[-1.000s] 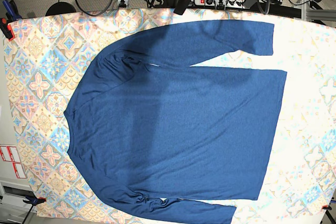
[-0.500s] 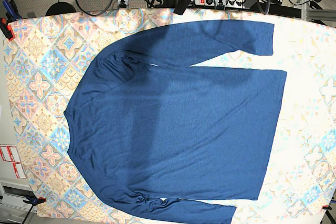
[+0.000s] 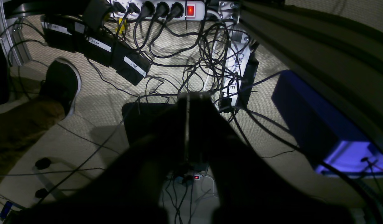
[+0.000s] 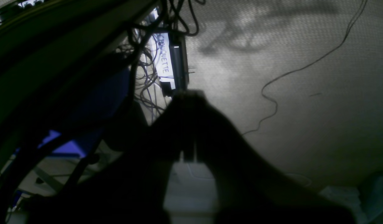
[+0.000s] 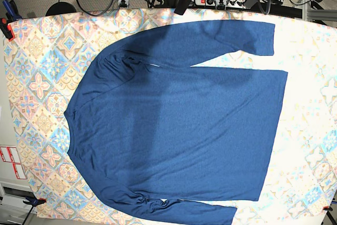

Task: Fold the T-shirt properly

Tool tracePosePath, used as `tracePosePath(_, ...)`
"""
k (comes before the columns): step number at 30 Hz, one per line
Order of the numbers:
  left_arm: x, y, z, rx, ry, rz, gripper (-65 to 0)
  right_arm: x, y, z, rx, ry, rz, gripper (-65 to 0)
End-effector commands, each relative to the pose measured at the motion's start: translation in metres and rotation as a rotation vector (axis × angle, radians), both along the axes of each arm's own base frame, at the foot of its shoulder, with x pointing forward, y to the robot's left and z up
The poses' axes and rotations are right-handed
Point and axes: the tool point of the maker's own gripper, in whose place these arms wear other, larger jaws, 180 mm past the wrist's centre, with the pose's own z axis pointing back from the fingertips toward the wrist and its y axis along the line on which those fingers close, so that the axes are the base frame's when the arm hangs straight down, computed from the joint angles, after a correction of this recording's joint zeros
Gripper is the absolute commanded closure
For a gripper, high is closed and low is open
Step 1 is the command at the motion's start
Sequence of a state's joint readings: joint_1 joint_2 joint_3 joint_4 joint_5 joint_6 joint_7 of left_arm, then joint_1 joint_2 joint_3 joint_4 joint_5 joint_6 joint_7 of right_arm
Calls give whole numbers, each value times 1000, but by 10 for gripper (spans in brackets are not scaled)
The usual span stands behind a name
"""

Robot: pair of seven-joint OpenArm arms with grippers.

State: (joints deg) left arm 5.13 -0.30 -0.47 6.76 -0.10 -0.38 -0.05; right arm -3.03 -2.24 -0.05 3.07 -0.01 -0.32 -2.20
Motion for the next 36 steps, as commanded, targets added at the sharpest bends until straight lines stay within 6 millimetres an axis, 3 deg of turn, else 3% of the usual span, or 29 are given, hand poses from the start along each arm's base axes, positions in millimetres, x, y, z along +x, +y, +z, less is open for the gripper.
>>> tracePosePath(1, 1, -1, 0, 0, -3, 4, 0, 0, 2, 0, 1, -3, -6, 0)
tracePosePath(25, -7, 2, 0, 5, 9, 4, 0, 0, 2, 0, 1, -3, 0, 0)
tracePosePath(27, -22, 2, 1, 6, 26, -10, 0, -9, 2, 0, 1, 9, 2, 0)
tracePosePath(30, -38, 24, 3, 38, 35, -17, 0, -45, 1, 3, 0, 57, 1, 0)
tracePosePath(36, -57, 58, 15, 91, -3, -38, 0, -68, -8, 9, -19, 30, 0, 0)
